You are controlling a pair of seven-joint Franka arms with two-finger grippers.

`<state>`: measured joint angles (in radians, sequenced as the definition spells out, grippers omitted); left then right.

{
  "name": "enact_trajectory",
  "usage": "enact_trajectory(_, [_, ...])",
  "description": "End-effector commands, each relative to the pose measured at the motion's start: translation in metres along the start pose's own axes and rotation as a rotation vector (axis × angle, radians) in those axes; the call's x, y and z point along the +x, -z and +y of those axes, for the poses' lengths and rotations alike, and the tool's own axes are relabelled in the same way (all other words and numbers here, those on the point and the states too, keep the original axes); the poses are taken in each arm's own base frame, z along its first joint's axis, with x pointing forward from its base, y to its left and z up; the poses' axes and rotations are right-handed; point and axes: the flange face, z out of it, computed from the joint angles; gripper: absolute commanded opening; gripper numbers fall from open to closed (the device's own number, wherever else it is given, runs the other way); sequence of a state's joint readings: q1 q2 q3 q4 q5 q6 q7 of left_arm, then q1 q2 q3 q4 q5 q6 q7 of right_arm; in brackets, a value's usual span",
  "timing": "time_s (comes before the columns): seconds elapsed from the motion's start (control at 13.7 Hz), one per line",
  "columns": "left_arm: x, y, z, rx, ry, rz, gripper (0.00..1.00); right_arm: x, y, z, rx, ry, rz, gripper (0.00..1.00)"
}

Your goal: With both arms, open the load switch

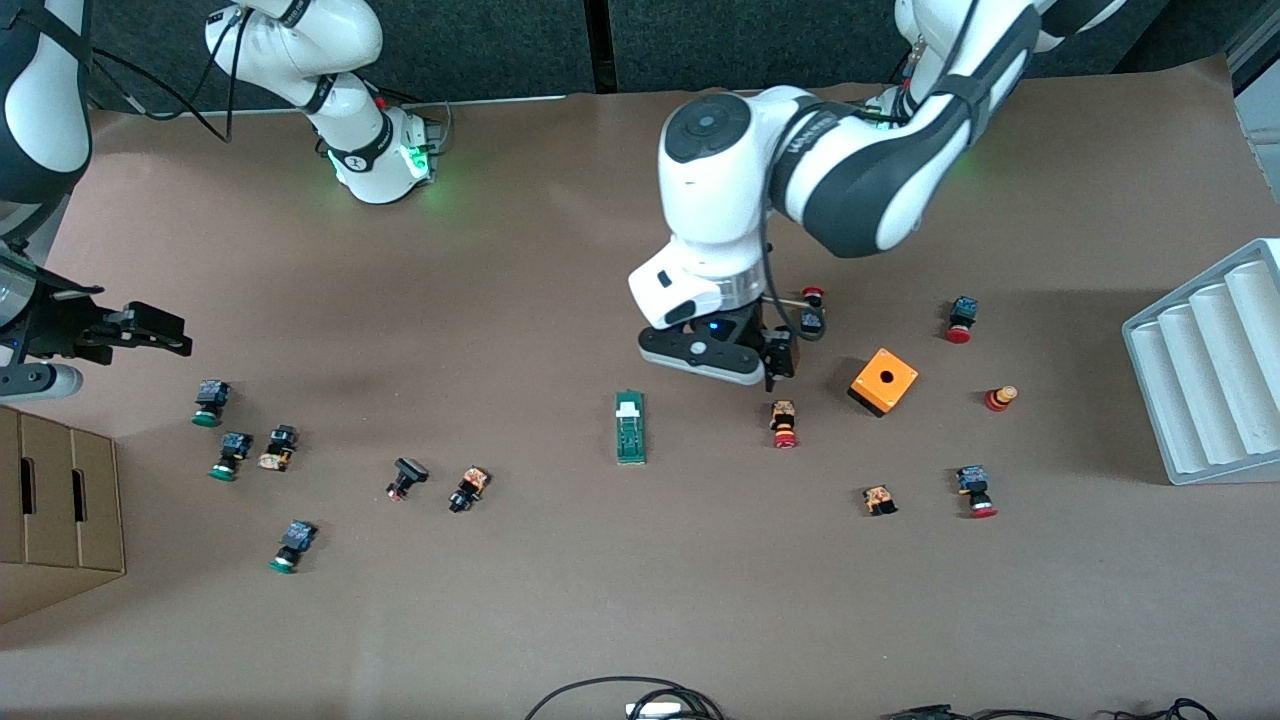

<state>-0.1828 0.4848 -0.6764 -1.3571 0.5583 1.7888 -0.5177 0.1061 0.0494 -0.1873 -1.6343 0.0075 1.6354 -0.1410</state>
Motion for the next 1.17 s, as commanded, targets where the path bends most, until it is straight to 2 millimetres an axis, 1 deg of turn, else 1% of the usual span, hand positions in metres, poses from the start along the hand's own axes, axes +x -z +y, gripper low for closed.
enact_trajectory(0.0, [0.001, 0.016, -0.035, -0.023, -0.016, -0.026, 1.00, -0.001, 0.006, 0.002, -0.019, 0.000, 0.007, 1.00])
enact_trajectory(0.07, [-0.001, 0.029, -0.046, -0.057, -0.016, -0.026, 1.00, -0.002, 0.007, 0.001, -0.019, 0.000, 0.009, 1.00])
enact_trajectory(0.15, [-0.003, 0.040, -0.064, -0.080, -0.014, -0.028, 1.00, -0.002, 0.007, 0.001, -0.019, 0.000, 0.010, 1.00])
enact_trajectory(0.22, [-0.001, 0.037, -0.095, -0.094, 0.014, -0.045, 1.00, -0.002, 0.007, 0.001, -0.018, 0.000, 0.007, 1.00])
enact_trajectory(0.29, [-0.005, 0.045, -0.122, -0.128, 0.021, -0.050, 1.00, -0.002, 0.006, 0.002, -0.017, -0.002, 0.006, 1.00])
enact_trajectory(0.44, [-0.019, 0.043, -0.183, -0.178, 0.038, -0.076, 1.00, -0.002, 0.006, 0.002, -0.017, -0.002, 0.006, 1.00])
enact_trajectory(0.66, [-0.045, 0.041, -0.258, -0.179, 0.049, -0.088, 1.00, -0.002, 0.007, 0.002, -0.015, -0.002, 0.008, 1.00])
enact_trajectory(0.8, [-0.062, 0.042, -0.291, -0.184, 0.115, -0.115, 1.00, -0.002, 0.007, 0.001, -0.016, -0.001, 0.011, 1.00])
enact_trajectory(0.87, [-0.072, 0.043, -0.303, -0.177, 0.142, -0.130, 1.00, -0.001, 0.007, 0.001, -0.016, -0.001, 0.012, 1.00])
enact_trajectory(1.09, [-0.109, 0.031, -0.350, -0.210, 0.266, -0.168, 1.00, -0.001, 0.007, 0.001, -0.016, -0.001, 0.012, 1.00])
